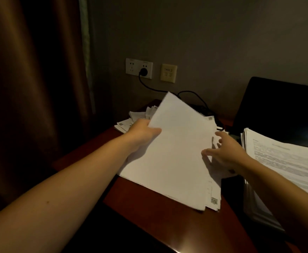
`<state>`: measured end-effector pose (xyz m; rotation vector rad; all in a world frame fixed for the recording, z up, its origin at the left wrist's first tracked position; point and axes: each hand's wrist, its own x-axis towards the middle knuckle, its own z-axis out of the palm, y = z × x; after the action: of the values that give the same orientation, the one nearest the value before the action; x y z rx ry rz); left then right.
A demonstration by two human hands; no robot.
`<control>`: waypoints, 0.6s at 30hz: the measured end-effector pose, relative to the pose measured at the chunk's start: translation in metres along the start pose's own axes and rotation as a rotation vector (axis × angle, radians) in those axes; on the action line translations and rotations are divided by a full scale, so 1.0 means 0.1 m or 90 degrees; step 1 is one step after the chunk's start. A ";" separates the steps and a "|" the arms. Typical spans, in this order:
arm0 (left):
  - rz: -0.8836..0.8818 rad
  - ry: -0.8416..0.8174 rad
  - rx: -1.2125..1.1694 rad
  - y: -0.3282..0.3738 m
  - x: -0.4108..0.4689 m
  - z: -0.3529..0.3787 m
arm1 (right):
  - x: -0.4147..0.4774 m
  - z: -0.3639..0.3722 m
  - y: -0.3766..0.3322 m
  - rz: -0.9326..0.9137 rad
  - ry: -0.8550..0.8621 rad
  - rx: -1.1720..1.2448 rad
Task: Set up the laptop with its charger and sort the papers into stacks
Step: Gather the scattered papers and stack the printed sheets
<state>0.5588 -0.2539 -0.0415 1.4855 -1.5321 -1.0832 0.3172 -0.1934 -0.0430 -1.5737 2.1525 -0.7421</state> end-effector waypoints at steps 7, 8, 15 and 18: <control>0.026 0.033 -0.248 -0.02 -0.07 -0.14 | -0.01 -0.01 -0.12 -0.021 0.040 0.303; 0.025 0.001 -0.233 0.01 -0.07 -0.10 | 0.00 -0.02 -0.14 -0.008 0.035 0.321; 0.075 -0.090 0.086 0.01 -0.02 0.22 | -0.02 -0.03 0.00 0.083 0.146 0.372; 0.097 -0.018 0.241 -0.10 -0.02 0.31 | -0.04 0.01 0.08 0.125 0.085 0.387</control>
<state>0.5342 -0.2490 -0.0622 1.5692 -1.9148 -0.7556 0.3131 -0.1879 -0.0482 -1.0080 1.8705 -1.3055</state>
